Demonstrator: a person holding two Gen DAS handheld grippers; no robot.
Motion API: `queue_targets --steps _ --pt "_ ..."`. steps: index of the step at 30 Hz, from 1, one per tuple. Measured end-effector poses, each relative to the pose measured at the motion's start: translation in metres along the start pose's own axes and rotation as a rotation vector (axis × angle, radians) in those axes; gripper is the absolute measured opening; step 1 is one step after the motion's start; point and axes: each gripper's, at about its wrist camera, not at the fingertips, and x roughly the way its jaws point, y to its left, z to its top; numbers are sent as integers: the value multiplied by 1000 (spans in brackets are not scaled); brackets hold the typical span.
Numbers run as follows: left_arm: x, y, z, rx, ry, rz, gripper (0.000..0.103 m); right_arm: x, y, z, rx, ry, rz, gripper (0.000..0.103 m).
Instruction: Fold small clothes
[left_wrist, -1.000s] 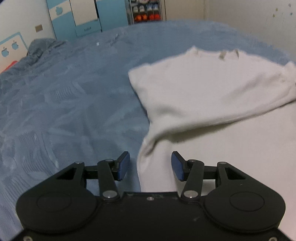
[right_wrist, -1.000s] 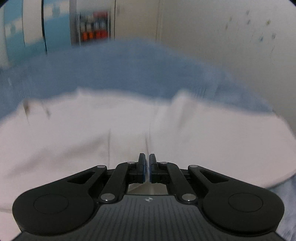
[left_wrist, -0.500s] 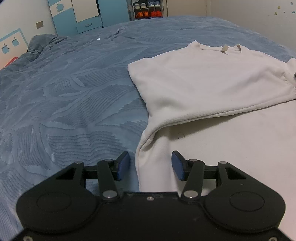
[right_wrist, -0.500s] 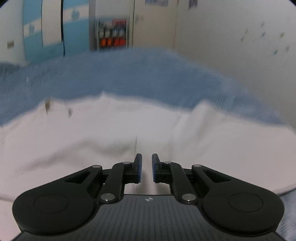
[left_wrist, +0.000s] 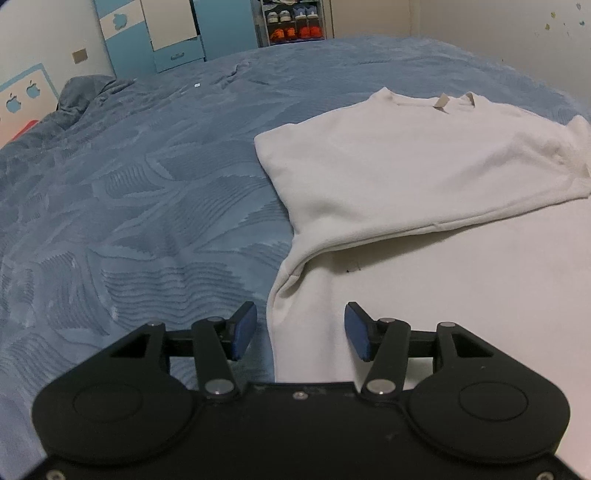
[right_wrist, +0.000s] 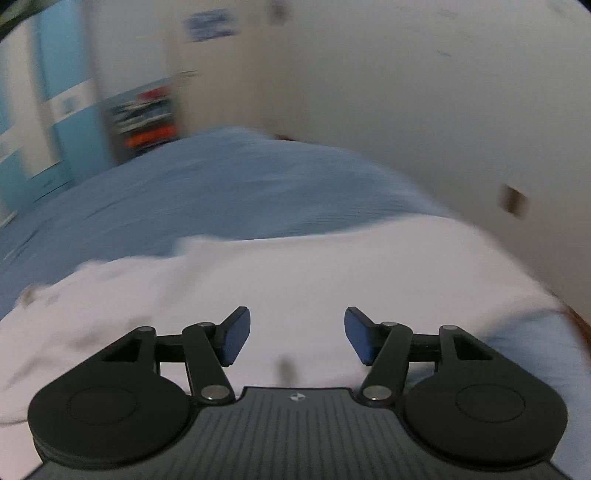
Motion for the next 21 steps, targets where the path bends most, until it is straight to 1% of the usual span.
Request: queue_targets --steps 1,2,4,5,6,8,10,13,15,16,18,19,20,21 --pt "-1 -2 0 7 2 6 54 -2 -30 4 73 21 -9 69" --pt "-3 -4 1 13 3 10 54 -5 -60 6 161 41 7 69" --pt "-6 -7 3 18 1 18 54 -11 -126 6 373 55 79 66" --pt "-7 -8 5 17 -2 23 54 -14 -152 5 447 52 92 66" --pt "-9 -10 8 9 -7 35 54 -15 -173 4 497 45 72 66" --pt "-13 -14 14 -12 -25 38 54 -12 -202 3 539 48 -3 67" --pt "-16 -21 21 -6 -36 28 54 0 -219 2 581 83 -12 67" --pt "-19 -34 27 38 -44 43 54 22 -234 -1 675 125 3 67" --pt "-20 -38 28 69 -49 46 54 32 -241 0 697 119 -7 67" --pt "-21 -40 27 82 -53 48 54 41 -237 1 699 110 -24 67" --pt "-21 -42 26 94 -52 52 54 48 -242 5 724 99 -44 66" --pt "-19 -42 25 95 -46 52 54 48 -246 3 758 99 -42 61" --pt "-18 -42 23 94 -38 53 54 52 -250 2 797 98 -36 49" --pt "-16 -41 22 93 -30 55 54 53 -260 4 808 100 -42 11"
